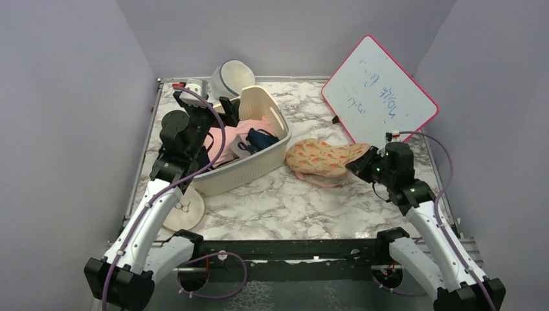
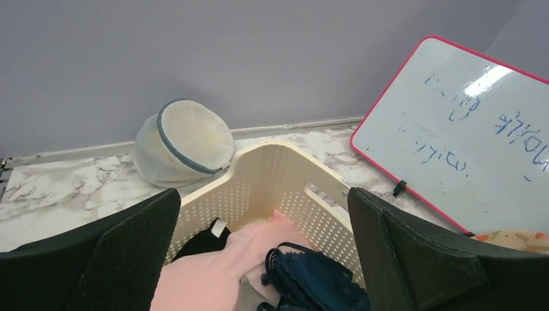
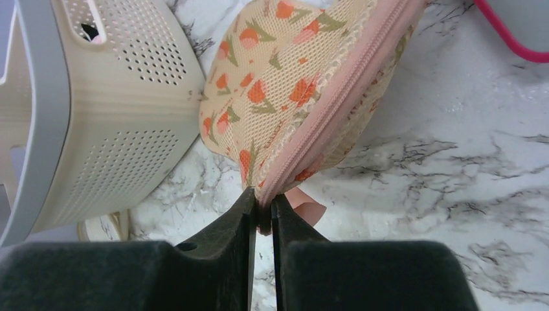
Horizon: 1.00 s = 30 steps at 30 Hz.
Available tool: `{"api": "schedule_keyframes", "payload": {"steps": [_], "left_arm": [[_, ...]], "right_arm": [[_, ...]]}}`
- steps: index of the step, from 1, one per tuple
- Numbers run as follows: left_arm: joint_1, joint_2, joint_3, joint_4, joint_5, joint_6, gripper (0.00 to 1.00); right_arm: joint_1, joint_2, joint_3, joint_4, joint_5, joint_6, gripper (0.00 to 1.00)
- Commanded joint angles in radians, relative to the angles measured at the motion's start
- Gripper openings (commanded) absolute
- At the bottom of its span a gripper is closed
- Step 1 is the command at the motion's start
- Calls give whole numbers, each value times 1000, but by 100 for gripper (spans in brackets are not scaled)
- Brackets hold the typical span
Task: Unzip the laundry bag and remove the bra
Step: Move the laundry bag to the center of the board, then adjust the laundry bag at the center of the board.
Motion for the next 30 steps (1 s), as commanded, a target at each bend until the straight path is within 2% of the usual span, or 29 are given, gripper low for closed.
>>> {"api": "schedule_keyframes", "payload": {"steps": [1,6,9,11,14,17,22,26,30], "left_arm": [[-4,5,17,13,33,-13,99],[-3,17,22,5,35,-13,99],[-4,21,21,6,34,-14,99],[-4,27,21,6,34,-14,99],[-4,36,24,2,36,-13,99],[-3,44,31,-2,46,-14,99],[-3,52,28,2,59,-19,99],[-4,68,42,-16,63,-18,99],[-3,66,37,-4,86,-27,99]], "right_arm": [[6,-82,42,-116,-8,-75,13],[6,-106,-33,-87,-329,-174,21],[6,-95,-68,-63,-538,-191,38],[6,-102,-56,-111,-610,-207,53],[6,-179,13,-242,-611,-258,79],[6,-245,69,-289,-590,-246,91],[5,-175,108,-260,-487,-249,92],[6,-93,66,-58,-424,-235,93],[5,123,90,118,-291,-273,93]]}}
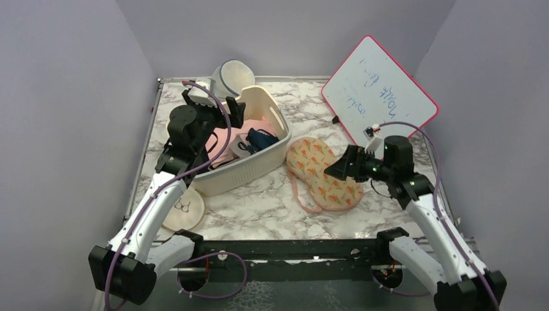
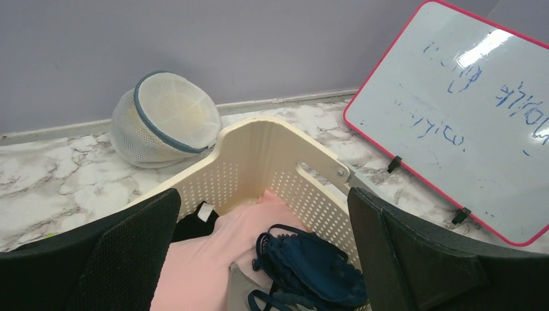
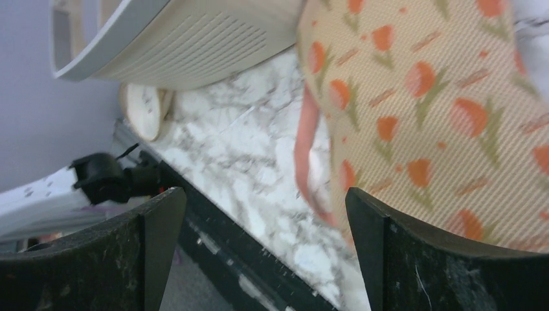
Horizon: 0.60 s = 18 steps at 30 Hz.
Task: Unzip the laundry bag and remove the bra
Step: Adjust the laundry bag at the center of the board.
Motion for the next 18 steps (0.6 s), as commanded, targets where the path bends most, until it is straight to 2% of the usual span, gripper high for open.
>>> {"api": "schedule_keyframes", "payload": {"steps": [1,5,10,13,18], "left_arm": [[-4,-2,26,21,41,-14,99],[-4,17,36,11,49,-13,99],[-5,36,37,13,69,-21,99],[-4,53,45,6,92,-26,99],[-4,62,53,5,119,-40,99]], "right_arm": [[4,211,24,241,185,-51,93],[4,420,63,374,227,-107,92],[4,617,150,428,228,-130,88],[5,674,155,441,161,-134,82],[6,672,71,424,160,-137,80]]}}
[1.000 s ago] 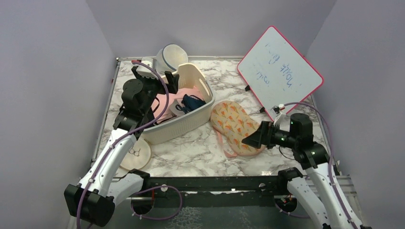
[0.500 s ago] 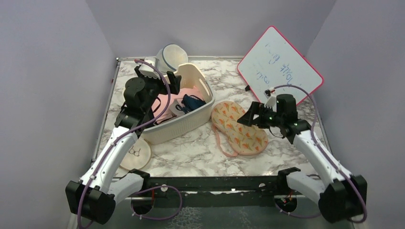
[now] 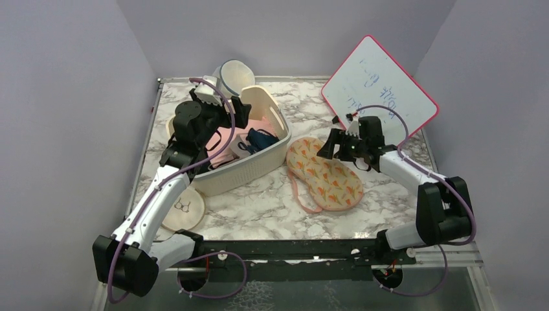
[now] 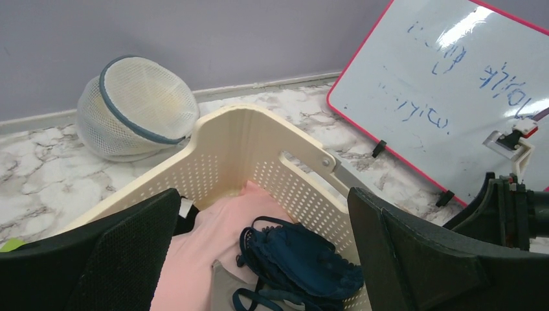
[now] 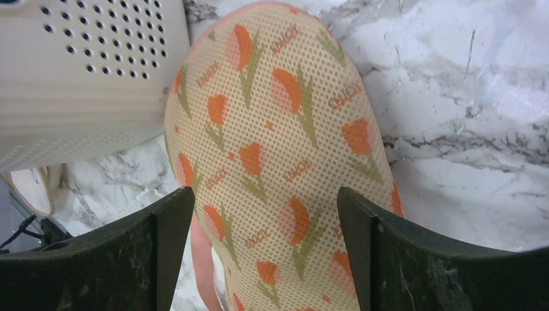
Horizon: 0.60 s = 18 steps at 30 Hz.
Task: Unzip the laundry bag and remove the bra
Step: Adjust the laundry bag at the center of the board.
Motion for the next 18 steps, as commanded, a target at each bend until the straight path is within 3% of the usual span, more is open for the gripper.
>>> {"api": "schedule_keyframes", "payload": {"steps": [1,7,13,18], "left_arm": [[-4,3,41,7,56,-21,99],[-4,19,52,-1,70,-29,99],[-9,28,49,-3,57,-19,99],[-13,34,54,-10,57,-20,99]], "right_arm": [[9,-19,-76,23,-23,-14,79],[101,-117,-176,-10,-66,40,78],[177,-188,-130,7,-216,108,79],[153,-185,-27,-48,-25,42,82]]}}
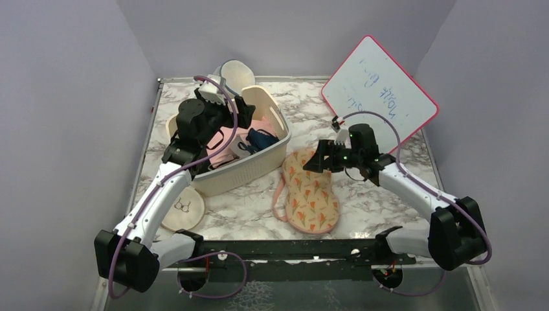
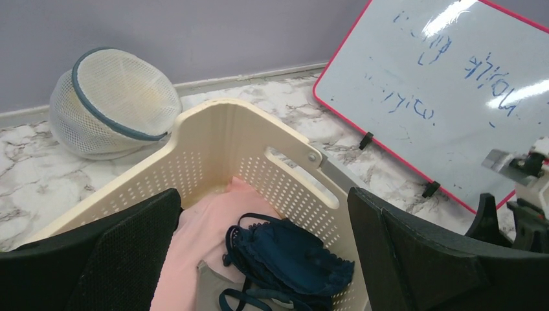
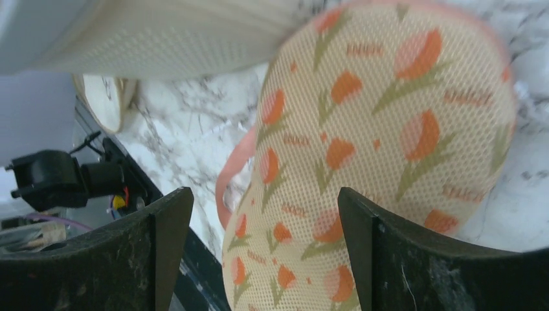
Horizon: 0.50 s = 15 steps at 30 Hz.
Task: Unzip the laundry bag and remove the bra
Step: Adjust the laundry bag at the center of the board.
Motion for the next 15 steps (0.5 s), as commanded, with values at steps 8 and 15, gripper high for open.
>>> {"api": "schedule_keyframes", "payload": {"steps": [8,15], "left_arm": [[-6,-11,32,3,34,2,99],[-24,43,54,-6,116,20,99]], "right_arm": [[-172,198,133,39,100,-70,84],[-185,325,109,174,19,-42,77]]}}
